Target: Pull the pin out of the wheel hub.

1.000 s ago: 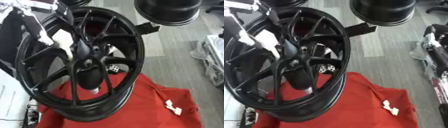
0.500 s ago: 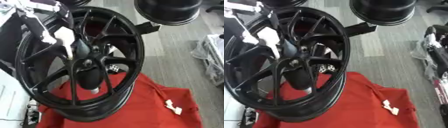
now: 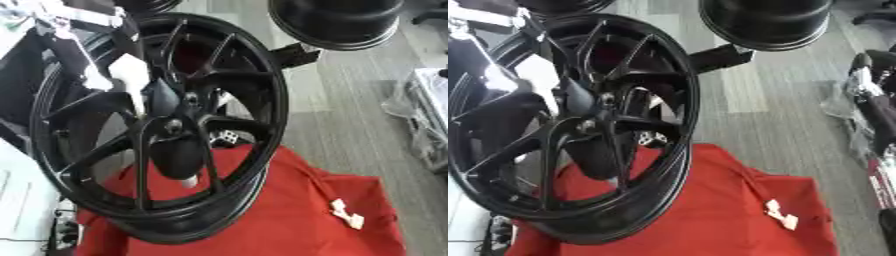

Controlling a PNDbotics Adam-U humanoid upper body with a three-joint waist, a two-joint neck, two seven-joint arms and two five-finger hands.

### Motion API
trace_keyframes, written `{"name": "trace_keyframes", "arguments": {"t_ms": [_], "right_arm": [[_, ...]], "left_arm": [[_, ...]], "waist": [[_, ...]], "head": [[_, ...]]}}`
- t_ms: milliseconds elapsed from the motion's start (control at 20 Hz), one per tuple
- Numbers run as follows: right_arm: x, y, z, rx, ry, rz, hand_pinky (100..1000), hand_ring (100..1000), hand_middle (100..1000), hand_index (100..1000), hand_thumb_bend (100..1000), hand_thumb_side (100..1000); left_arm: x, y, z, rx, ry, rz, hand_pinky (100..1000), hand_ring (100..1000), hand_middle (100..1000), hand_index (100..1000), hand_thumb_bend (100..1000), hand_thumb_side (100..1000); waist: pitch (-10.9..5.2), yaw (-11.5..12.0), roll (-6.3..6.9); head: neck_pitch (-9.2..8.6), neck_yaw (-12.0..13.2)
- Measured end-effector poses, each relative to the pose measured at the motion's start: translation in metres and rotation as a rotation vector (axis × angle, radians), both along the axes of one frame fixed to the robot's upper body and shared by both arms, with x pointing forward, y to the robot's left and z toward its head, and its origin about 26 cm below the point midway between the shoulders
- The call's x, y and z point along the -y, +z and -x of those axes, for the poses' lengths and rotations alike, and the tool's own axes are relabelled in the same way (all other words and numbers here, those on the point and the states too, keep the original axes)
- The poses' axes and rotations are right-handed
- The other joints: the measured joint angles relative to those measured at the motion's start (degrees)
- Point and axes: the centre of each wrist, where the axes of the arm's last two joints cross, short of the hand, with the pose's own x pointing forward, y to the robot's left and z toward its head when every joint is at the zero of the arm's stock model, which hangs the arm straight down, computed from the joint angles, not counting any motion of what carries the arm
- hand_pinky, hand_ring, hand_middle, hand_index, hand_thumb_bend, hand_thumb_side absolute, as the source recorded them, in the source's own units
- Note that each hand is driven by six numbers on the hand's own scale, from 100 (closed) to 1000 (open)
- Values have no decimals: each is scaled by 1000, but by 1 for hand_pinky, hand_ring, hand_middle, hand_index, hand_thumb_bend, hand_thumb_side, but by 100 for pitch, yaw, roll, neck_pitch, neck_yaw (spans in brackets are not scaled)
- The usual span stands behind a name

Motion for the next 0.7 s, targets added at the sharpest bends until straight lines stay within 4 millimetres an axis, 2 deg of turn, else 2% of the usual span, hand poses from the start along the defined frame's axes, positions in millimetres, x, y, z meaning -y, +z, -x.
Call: {"name": "trace_keyframes", "arguments": {"t_ms": [150, 450, 600, 700], "right_arm": [[0, 0, 0, 0, 0, 0, 827, 639, 573, 702, 227, 374], [0, 0, 0, 0, -1, 0, 828, 639, 573, 702, 230, 372], [0, 0, 0, 0, -2, 0, 828, 640, 573, 702, 231, 372], [1, -1, 1, -1, -4, -1, 828, 640, 573, 702, 231, 371]], "left_arm": [[-2, 8, 3, 31, 3, 4, 733, 682, 521, 224, 100, 100], [-6, 30, 11, 80, 5, 62, 728, 675, 517, 202, 100, 100], [-11, 50, 18, 107, 13, 130, 723, 670, 513, 200, 100, 100], [-23, 68, 24, 129, 42, 202, 718, 667, 509, 199, 100, 100]], "waist": [[0, 13, 0], [-1, 34, -5], [-1, 49, -28], [-2, 79, -35]], "head": [[0, -1], [0, -5], [0, -15], [0, -35]]}}
